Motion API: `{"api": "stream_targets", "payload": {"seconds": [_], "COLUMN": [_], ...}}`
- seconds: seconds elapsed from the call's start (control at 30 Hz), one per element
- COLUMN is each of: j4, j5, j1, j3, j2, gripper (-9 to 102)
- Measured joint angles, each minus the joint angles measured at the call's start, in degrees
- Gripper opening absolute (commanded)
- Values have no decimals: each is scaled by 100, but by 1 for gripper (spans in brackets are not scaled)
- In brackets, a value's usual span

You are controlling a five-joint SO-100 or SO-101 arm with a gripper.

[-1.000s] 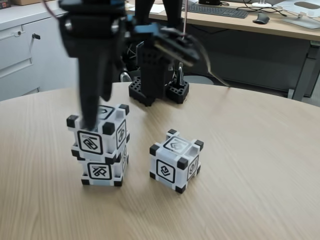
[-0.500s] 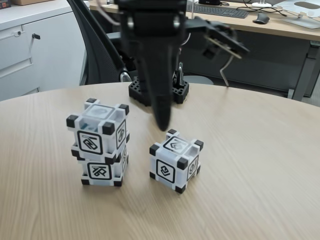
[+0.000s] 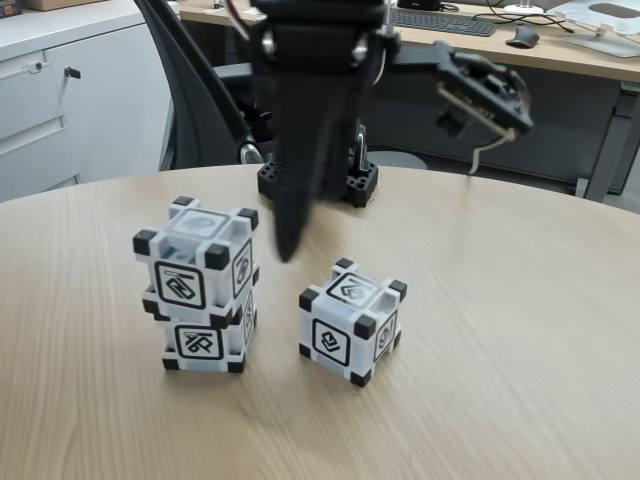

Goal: Stack cubes from left to right.

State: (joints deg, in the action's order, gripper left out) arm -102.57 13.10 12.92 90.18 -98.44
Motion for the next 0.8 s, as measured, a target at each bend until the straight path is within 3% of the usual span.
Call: {"api": "stream_targets", "payload": {"seconds": [0.8], "j4": [0], "j5": [466], "j1": [-703], "j3": [0], "j2": [492], "gripper": [50]}}
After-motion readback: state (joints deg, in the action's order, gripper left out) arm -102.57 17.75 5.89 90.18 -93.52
